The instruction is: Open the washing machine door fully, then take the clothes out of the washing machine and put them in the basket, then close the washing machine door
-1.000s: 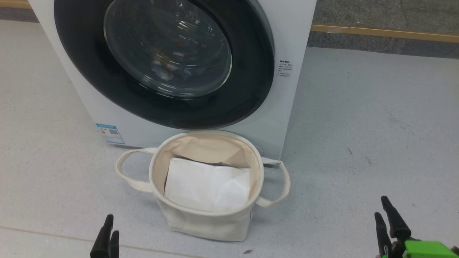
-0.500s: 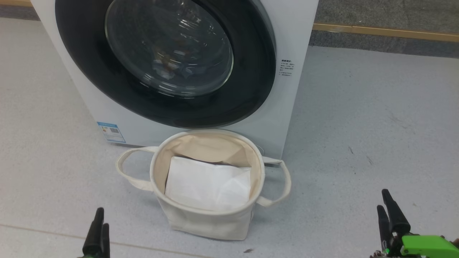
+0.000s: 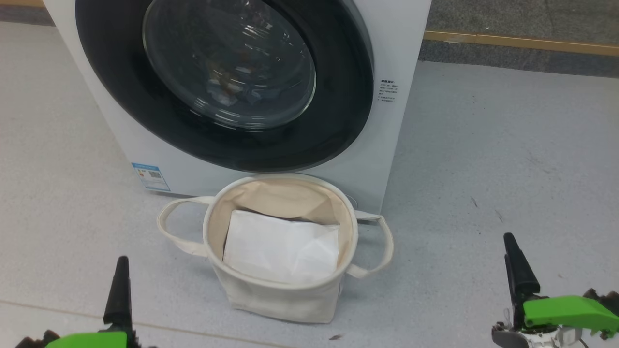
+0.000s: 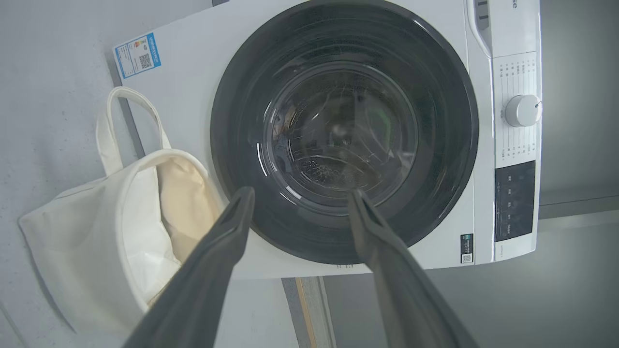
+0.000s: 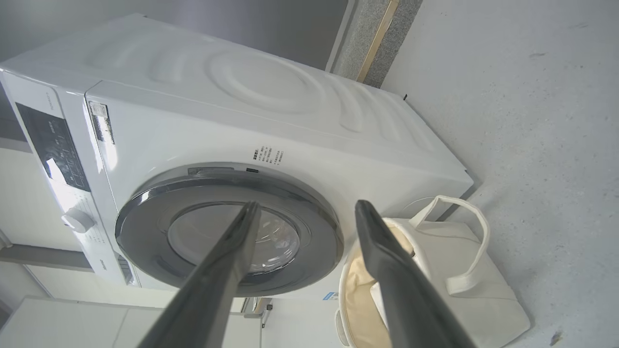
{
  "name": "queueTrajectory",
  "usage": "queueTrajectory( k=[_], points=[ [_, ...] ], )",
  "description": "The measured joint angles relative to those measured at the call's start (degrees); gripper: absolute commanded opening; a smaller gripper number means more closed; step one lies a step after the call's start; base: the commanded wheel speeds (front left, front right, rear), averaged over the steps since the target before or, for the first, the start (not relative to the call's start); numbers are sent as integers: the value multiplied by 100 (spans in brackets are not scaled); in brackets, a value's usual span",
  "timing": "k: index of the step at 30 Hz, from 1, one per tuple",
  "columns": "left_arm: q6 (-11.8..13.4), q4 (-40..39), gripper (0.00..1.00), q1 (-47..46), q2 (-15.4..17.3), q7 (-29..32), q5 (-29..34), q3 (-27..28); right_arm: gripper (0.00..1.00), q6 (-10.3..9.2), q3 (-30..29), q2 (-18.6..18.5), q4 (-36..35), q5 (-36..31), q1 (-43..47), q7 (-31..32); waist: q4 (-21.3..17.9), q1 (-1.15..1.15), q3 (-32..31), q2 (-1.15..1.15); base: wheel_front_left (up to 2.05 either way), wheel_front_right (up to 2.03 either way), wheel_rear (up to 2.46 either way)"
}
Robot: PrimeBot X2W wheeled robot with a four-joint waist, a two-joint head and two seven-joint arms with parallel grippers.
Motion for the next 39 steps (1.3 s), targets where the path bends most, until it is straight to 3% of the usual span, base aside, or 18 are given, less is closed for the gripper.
queueTrajectory(
  k=[7,11,18,26,39],
  points=[
    [93,-378,100,0,1,-113,933,-77,100,0,66,0,-151,-691,-86,-124,16,0,11,0,0,0,0],
    [85,-577,100,1,3,-165,1847,-322,100,0,123,0,-274,-1027,-148,-201,27,0,9,0,0,0,0],
    [172,-761,100,2,41,-282,2761,-655,100,0,252,-1,-465,-1599,-221,-303,28,0,-22,0,0,0,0],
    [350,-1070,100,1,223,-404,3490,-1024,100,0,404,-2,-552,-2120,-226,-438,39,0,-48,0,0,0,0],
    [721,-655,100,7,466,-591,4581,-1593,100,0,699,-7,-454,-3196,-369,-647,35,0,-42,0,0,0,0]
  ],
)
